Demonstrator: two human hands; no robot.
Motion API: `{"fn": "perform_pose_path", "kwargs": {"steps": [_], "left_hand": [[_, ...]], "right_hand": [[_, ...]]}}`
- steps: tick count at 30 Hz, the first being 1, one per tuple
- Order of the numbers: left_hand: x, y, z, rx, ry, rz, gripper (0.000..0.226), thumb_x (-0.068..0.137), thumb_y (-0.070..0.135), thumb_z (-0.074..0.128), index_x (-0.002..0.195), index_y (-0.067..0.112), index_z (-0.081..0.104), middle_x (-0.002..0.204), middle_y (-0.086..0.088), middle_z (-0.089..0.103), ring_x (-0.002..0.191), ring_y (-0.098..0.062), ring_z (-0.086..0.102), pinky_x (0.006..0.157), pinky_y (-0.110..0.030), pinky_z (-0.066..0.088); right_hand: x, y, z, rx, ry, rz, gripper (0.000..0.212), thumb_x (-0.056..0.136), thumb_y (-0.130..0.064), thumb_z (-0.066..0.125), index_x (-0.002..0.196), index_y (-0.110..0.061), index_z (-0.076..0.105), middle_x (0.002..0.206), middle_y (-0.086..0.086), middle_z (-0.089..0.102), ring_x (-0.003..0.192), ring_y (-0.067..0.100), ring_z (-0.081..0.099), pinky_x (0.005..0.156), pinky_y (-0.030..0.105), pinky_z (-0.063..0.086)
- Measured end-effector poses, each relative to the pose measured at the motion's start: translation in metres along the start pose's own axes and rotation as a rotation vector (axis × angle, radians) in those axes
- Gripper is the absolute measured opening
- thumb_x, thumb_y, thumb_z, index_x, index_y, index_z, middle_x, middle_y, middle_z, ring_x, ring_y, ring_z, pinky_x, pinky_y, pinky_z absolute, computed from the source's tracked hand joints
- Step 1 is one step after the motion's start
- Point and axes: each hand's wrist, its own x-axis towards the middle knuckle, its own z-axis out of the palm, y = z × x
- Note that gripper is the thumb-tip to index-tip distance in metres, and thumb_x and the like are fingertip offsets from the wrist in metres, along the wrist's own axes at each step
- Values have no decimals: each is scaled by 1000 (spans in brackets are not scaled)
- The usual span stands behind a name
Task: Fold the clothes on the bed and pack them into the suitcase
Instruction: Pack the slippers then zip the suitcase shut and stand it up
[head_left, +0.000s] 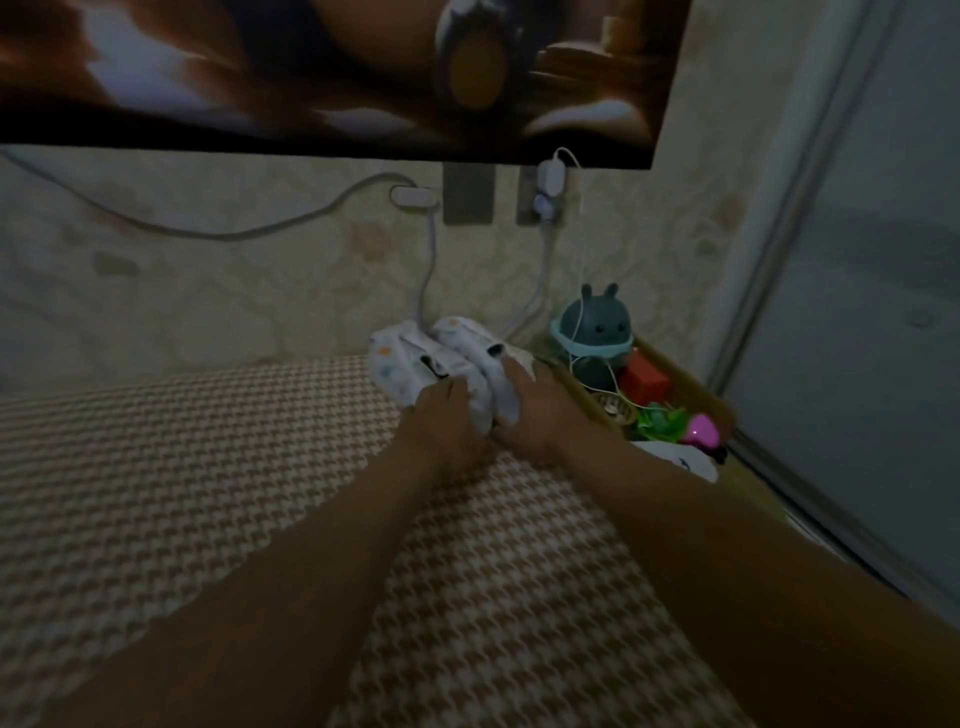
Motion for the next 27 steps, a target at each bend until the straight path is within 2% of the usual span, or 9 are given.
{"fn": "perform_pose_path", "kwargs": {"steps": [4, 7, 9, 13, 15, 18, 21, 24, 27], "left_hand": [[9, 2, 11, 31, 180, -69, 63, 96, 47, 46, 143, 6, 34, 135, -15, 51, 120, -33, 48, 100, -42, 37], [10, -4, 13, -29, 215, -54, 68, 87, 59, 36, 128, 7, 52, 119, -14, 62, 106, -33, 56, 95, -43, 42], [1, -1, 7, -74, 191, -4, 77, 78, 64, 30, 119, 5, 58, 109, -14, 64, 98, -34, 60, 88, -41, 46], [-35, 25, -13, -2, 138, -119, 53, 71, 44, 68, 114, 18, 52, 106, -6, 55, 95, -28, 57, 82, -33, 49], [-54, 41, -16, -12, 188, -104, 47, 74, 48, 61, 106, 14, 56, 97, -7, 59, 85, -28, 60, 75, -35, 51], [-79, 56, -2, 20, 294, 74, 50, 81, 56, 48, 90, 10, 64, 78, -10, 65, 64, -30, 61, 59, -40, 52], [-109, 77, -7, -3, 292, 44, 41, 87, 50, 49, 93, 12, 62, 79, -7, 66, 67, -26, 61, 60, -36, 50], [-150, 92, -18, -73, 243, 104, 34, 88, 43, 53, 99, 11, 59, 83, -7, 66, 69, -26, 61, 61, -38, 51], [-207, 105, -41, -73, 43, 108, 42, 84, 46, 60, 110, 15, 52, 97, -4, 63, 84, -26, 61, 71, -35, 48]], "right_hand": [[25, 13, 23, -60, 100, 16, 64, 79, -64, 38, 134, -35, 27, 128, 9, 49, 116, 38, 48, 91, 51, 45], [-1, 3, 4, -135, 131, -14, 52, 86, -52, 44, 129, -24, 37, 127, 11, 50, 120, 38, 43, 99, 54, 38], [-17, 4, -2, -122, 149, -51, 54, 85, -50, 49, 129, -21, 39, 129, 11, 50, 122, 35, 42, 101, 55, 36], [-57, 17, -6, -111, 100, -121, 67, 72, -58, 51, 127, -22, 37, 123, 8, 53, 116, 34, 47, 94, 53, 41], [-77, 27, -6, -131, 60, -135, 73, 67, -64, 47, 126, -23, 36, 120, 8, 54, 110, 35, 50, 92, 53, 43], [-112, 38, 0, -170, 25, -178, 75, 65, -66, 39, 129, -27, 36, 121, 3, 51, 108, 33, 50, 89, 53, 44], [-162, 43, -13, -148, 54, -187, 67, 69, -59, 34, 128, -27, 36, 117, 2, 52, 105, 31, 51, 87, 51, 46], [-229, 38, -40, -136, 77, -206, 60, 74, -49, 49, 126, -20, 40, 117, 4, 53, 102, 27, 52, 90, 42, 44], [-300, 21, -59, -124, 48, -165, 69, 76, -46, 61, 134, -18, 38, 124, 2, 51, 112, 25, 51, 95, 36, 40]]}}
